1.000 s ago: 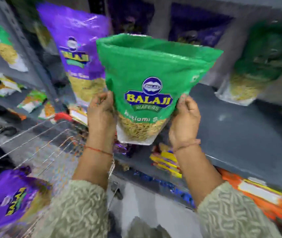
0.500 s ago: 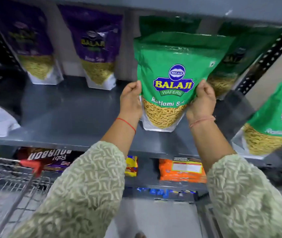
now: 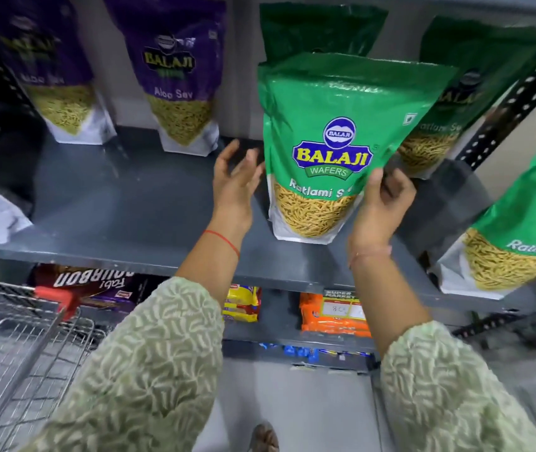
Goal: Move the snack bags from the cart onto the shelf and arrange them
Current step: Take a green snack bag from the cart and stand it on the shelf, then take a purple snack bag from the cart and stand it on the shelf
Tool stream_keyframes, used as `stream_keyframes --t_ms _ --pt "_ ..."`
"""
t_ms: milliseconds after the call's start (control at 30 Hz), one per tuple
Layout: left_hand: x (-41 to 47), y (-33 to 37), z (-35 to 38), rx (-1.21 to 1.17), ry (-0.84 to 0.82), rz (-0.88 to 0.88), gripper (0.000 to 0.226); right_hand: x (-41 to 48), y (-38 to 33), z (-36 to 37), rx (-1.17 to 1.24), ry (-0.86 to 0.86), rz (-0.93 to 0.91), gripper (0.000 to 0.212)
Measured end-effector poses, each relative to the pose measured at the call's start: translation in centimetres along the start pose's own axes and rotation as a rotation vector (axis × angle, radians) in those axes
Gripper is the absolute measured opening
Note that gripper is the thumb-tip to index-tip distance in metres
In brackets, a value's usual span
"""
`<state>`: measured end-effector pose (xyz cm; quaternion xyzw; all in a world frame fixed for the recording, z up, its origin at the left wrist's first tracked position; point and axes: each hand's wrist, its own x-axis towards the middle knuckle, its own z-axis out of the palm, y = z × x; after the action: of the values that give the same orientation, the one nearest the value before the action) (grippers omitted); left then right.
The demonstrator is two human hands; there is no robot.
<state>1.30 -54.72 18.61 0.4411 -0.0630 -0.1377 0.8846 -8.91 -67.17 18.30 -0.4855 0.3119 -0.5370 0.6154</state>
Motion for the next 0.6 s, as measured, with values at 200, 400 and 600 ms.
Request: stream_keyframes --t_ms 200,400,600 --pt "-3.4 5.2 -11.7 0.208 0.323 0.129 0.006 -11.4 4.1 0.3 -0.449 -0.206 -0.411 0.041" --pt "-9.7 11.4 -27.1 0.281 0.714 0.274 0.012 -23.5 7.2 8.4 -0.52 -0.942 -0.237 0.038" --pt "-18.5 13.1 -43.4 0.409 1.196 0.007 0.024 -37.5 11.5 16.9 -0.581 -1.567 -0.266 0.037"
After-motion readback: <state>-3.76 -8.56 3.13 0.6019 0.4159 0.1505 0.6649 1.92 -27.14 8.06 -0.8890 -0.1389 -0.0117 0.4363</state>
